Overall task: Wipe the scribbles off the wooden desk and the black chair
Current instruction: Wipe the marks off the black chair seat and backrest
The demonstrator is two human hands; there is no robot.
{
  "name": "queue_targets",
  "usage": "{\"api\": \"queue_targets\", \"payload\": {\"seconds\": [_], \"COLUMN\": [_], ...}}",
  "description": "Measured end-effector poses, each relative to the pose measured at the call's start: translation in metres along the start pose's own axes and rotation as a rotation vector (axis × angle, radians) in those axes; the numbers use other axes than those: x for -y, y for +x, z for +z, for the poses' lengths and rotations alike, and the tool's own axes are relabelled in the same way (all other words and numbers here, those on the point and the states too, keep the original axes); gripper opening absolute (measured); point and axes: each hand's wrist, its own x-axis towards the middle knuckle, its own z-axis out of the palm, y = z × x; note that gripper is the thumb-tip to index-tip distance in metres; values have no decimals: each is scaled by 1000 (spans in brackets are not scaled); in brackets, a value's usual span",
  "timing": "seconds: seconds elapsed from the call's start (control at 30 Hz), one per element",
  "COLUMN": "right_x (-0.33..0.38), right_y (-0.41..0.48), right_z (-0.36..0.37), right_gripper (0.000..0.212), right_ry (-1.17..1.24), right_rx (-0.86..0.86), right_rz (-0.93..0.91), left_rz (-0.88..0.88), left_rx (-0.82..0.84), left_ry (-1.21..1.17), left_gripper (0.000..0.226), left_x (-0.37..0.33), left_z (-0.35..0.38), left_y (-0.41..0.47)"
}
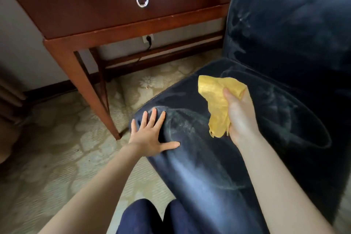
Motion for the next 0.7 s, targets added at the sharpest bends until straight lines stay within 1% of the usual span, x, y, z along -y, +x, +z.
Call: {"api": "queue_targets", "payload": {"seconds": [0.03, 0.1, 0.17, 0.23, 0.4, 0.53, 0.6, 0.7], "right_x": [-5, -16, -27, -34, -38, -51, -64, -76], "right_y": [6, 17, 25, 25, 15, -1, -7, -21], "right_z": [3, 8, 14, 22, 28, 26, 24, 17], "right_gripper": [14, 13, 13, 14, 22, 30, 34, 37], "right_ry": [-90, -232, -361, -490, -644, -954, -1077, -1206], "right_rx": [1, 11, 46, 108, 218, 367, 367, 338], "right_rz": [-69, -188, -255, -279, -277, -262, -284, -393], "left_rz": [17, 39, 52, 56, 55, 15, -8, -57], "left_rx": [-40, -128, -157, -150, -140, -204, -230, -279], "left_ry": [-17, -11, 38, 49, 11, 63, 100, 74], "left_gripper": [115, 116, 116, 117, 111, 110, 110, 110], "left_x": [3, 7, 8, 8, 6, -2, -8, -20], "left_z": [8, 15, 15, 15, 20, 28, 33, 41], "left_y": [2, 8, 12, 12, 3, -12, -19, -37]}}
